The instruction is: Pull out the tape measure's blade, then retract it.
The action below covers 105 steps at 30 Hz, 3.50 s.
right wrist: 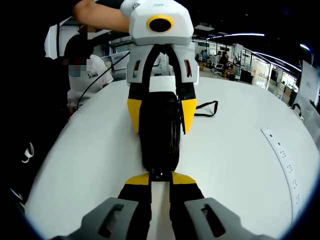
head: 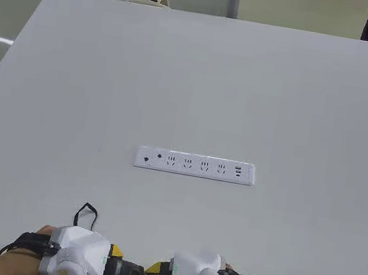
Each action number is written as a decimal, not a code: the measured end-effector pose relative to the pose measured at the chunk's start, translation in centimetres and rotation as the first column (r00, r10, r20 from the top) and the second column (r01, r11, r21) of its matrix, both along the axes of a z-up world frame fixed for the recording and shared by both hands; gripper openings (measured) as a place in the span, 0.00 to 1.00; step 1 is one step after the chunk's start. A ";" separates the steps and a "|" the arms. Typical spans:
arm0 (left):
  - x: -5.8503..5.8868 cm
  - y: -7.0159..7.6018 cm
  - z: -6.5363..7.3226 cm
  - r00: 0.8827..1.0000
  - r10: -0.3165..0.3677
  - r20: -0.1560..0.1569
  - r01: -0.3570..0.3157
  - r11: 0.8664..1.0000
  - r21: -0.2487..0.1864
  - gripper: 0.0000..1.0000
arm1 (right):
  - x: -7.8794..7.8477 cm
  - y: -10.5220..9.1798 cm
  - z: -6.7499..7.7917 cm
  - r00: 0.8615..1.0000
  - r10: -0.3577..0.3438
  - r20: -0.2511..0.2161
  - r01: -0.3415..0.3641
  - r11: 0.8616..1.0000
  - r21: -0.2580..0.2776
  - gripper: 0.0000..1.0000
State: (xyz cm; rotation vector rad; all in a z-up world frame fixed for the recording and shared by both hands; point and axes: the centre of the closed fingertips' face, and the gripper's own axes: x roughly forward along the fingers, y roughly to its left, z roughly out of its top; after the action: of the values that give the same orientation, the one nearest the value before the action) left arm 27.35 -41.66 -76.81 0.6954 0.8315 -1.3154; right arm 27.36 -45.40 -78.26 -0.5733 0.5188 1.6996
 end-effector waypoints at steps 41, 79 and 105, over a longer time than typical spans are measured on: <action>0.1 -0.4 0.4 1.000 0.018 0.001 -0.018 1.000 -0.022 0.34 | 0.1 -0.2 0.0 0.999 -0.032 -0.014 0.033 0.995 0.097 0.14; 0.2 -0.2 0.2 0.999 0.033 0.005 -0.033 0.999 -0.003 0.33 | 0.2 -1.8 0.0 1.000 0.001 0.001 -0.001 1.000 0.030 0.10; 0.2 0.0 -0.2 0.999 0.039 0.005 -0.039 0.999 -0.006 0.34 | 0.5 -3.1 -0.1 1.000 -0.002 0.021 0.002 1.000 0.010 0.10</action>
State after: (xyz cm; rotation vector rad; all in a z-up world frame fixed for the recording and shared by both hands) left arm 27.56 -41.68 -77.01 0.6743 0.8324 -1.2802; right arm 27.84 -48.47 -78.35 -0.5830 0.4950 1.6919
